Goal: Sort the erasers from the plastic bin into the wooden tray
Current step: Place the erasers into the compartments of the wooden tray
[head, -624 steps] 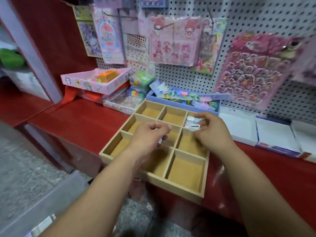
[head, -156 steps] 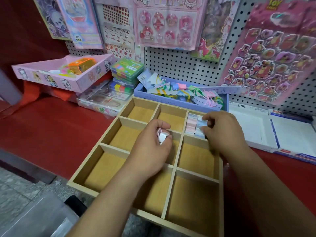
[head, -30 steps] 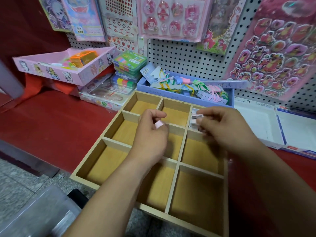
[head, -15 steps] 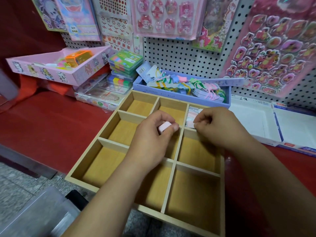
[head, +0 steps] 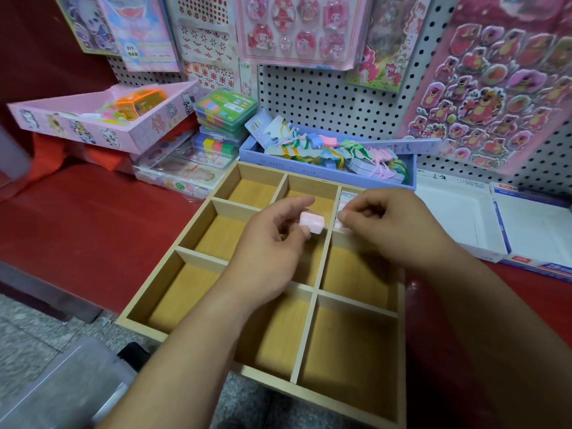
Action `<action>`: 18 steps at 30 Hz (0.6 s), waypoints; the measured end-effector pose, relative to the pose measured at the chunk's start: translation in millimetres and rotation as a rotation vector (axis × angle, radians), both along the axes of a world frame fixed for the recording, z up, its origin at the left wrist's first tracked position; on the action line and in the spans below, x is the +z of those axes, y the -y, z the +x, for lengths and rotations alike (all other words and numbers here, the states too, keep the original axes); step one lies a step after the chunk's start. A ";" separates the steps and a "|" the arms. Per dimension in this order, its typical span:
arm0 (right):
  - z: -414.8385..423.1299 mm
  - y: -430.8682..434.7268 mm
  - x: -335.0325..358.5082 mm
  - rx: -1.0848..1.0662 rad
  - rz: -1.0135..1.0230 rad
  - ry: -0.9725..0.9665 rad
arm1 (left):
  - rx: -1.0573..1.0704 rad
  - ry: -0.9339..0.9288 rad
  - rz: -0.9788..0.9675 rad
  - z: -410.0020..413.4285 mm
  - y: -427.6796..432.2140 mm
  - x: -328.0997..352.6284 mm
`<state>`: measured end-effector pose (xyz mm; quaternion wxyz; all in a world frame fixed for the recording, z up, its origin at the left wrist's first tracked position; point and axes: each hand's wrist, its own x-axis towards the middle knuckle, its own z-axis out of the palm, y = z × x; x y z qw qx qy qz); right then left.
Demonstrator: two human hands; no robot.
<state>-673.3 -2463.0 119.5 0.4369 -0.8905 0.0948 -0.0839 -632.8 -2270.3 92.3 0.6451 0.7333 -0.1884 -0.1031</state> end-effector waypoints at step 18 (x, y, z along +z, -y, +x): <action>-12.5 35.5 4.0 -0.033 -0.253 -0.188 | -0.046 0.020 -0.016 5.3 -4.8 -4.3</action>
